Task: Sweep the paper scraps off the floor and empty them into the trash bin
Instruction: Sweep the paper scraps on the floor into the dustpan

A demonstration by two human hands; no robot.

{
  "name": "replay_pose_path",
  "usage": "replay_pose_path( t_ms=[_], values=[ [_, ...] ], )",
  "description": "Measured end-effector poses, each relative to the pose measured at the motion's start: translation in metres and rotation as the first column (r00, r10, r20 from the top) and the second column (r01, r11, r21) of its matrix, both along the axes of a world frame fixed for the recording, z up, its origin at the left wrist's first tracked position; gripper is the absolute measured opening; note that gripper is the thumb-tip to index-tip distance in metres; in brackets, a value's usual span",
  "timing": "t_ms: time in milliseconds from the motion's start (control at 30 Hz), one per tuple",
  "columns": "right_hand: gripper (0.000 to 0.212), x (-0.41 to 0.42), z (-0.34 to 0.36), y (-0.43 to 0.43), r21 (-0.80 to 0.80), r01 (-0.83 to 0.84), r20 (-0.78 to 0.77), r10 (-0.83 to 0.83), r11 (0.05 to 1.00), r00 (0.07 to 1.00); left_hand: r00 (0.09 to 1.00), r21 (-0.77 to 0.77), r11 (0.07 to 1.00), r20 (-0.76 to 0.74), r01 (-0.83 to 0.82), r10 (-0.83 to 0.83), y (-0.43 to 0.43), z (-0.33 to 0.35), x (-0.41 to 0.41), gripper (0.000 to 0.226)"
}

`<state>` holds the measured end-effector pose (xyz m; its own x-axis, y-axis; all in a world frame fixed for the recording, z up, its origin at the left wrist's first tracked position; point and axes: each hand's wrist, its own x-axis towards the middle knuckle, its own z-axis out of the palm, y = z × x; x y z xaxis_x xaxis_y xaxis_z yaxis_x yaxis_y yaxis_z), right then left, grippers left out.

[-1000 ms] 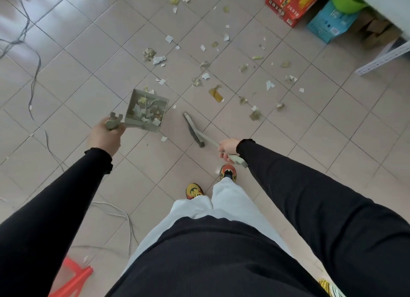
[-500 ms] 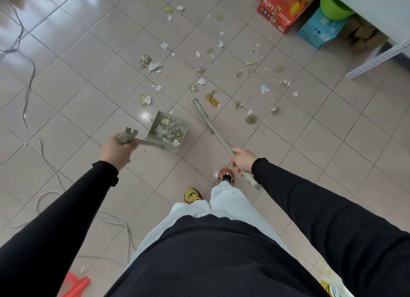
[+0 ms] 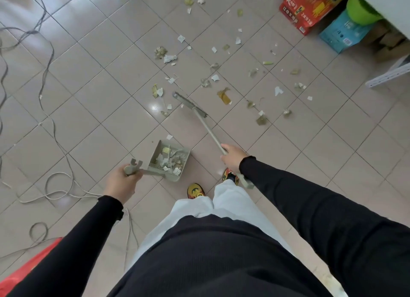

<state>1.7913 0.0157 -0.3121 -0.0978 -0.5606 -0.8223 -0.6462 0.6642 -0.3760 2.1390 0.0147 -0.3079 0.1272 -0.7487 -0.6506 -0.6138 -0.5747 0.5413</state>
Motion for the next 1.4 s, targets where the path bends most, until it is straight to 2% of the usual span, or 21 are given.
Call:
replay_pose_path(
  t_ms=[167,333,467,567,633,767,1000,1100,1233,1400],
  values=[
    [0.054,0.019,-0.009,-0.016,0.028,-0.228,-0.088,0.230,0.973,0.969,0.998,0.041,0.997,0.014,-0.063,0.063,-0.006,-0.002,0.009,0.026],
    [0.047,0.038,-0.007,-0.017,0.151,-0.455,-0.138,0.474,0.878,0.870,0.984,0.065,0.982,-0.008,-0.175,0.176,-0.024,-0.006,0.015,0.015],
    [0.041,0.037,0.004,-0.006,0.244,-0.583,-0.036,0.608,0.775,0.793,0.990,0.078,0.987,-0.012,-0.140,0.141,-0.037,-0.010,0.013,0.018],
    [0.026,0.014,0.016,0.006,0.217,-0.530,0.010,0.541,0.820,0.841,0.995,0.083,0.992,0.003,-0.097,0.097,-0.043,-0.012,0.015,0.016],
    [0.025,0.002,0.026,0.016,0.199,-0.452,0.005,0.461,0.869,0.888,0.996,0.079,0.993,0.000,-0.092,0.092,-0.047,-0.013,0.018,0.016],
    [0.049,-0.002,0.024,0.002,0.117,-0.317,-0.019,0.321,0.941,0.947,0.996,0.072,0.994,-0.006,-0.083,0.083,-0.060,-0.013,0.023,0.020],
    [0.052,0.011,0.011,-0.079,0.013,-0.227,-0.051,0.228,0.974,0.972,0.989,0.060,0.988,-0.023,-0.144,0.146,-0.121,-0.009,0.023,0.009],
    [0.051,0.013,0.001,-0.118,-0.008,-0.190,-0.071,0.189,0.982,0.979,0.988,0.062,0.986,-0.016,-0.154,0.155,-0.156,-0.008,0.023,0.014],
    [0.053,0.010,-0.006,-0.173,-0.007,-0.197,-0.084,0.196,0.980,0.977,0.983,0.068,0.981,-0.003,-0.183,0.184,-0.200,-0.009,0.021,0.026],
    [0.053,0.026,-0.011,-0.246,0.036,-0.366,-0.136,0.367,0.930,0.920,0.982,0.088,0.979,-0.018,-0.185,0.187,-0.241,-0.008,0.012,0.022]
  ],
)
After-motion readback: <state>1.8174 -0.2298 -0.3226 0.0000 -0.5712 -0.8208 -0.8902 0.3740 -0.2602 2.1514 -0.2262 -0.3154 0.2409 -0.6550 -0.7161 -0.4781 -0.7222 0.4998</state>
